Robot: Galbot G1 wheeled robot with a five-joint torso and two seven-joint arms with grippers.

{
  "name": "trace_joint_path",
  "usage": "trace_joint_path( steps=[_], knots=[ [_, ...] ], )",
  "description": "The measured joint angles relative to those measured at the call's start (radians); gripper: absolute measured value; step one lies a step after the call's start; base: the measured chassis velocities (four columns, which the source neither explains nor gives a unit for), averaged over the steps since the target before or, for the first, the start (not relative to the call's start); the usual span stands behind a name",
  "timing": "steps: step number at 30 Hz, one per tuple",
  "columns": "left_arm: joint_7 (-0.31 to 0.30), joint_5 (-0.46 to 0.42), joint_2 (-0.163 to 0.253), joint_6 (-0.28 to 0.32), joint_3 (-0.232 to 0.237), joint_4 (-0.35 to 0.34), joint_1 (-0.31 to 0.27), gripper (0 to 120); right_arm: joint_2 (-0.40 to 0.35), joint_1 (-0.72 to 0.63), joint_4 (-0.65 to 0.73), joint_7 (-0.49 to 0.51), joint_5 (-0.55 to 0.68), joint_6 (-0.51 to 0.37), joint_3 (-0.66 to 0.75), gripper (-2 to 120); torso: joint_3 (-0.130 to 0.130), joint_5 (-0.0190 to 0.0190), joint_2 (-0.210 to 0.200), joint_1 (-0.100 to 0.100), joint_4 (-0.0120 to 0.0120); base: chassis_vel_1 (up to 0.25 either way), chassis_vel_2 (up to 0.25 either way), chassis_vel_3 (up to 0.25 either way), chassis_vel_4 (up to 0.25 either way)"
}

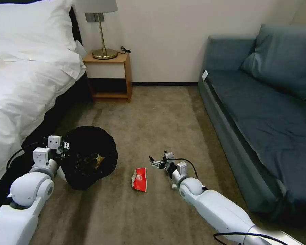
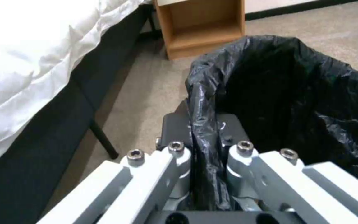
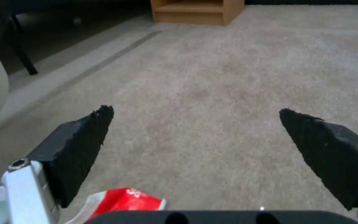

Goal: Pick up the trash bin, then pick up the garbage on the floor and place it into the trash bin.

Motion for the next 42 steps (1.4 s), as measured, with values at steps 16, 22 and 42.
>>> trace_joint_path(
  steps=[16, 22, 42],
  knots=[
    [0.000, -0.004, 0.009, -0.002, -0.004, 0.001, 0.004, 5, -0.081, 0.029, 0.032, 0.055, 0.008, -0.083, -0.067, 100, 0.000, 0.0000, 0.000, 0.000, 0.0001, -0.027, 0.017, 0.020, -0.023],
    [0.004, -0.008, 0.022, -0.003, -0.014, -0.002, 0.014, 5, -0.148, 0.071, 0.020, 0.091, 0.056, -0.153, -0.170, 100, 0.000, 0.0000, 0.000, 0.000, -0.0001, 0.000, 0.000, 0.000, 0.000],
    [0.009, -0.002, 0.012, -0.011, 0.022, 0.028, -0.016, 5, -0.072, 0.025, -0.154, 0.056, 0.068, -0.145, -0.193, 100, 0.000, -0.0001, 0.000, 0.000, -0.0001, 0.000, 0.000, 0.000, 0.000]
  ],
)
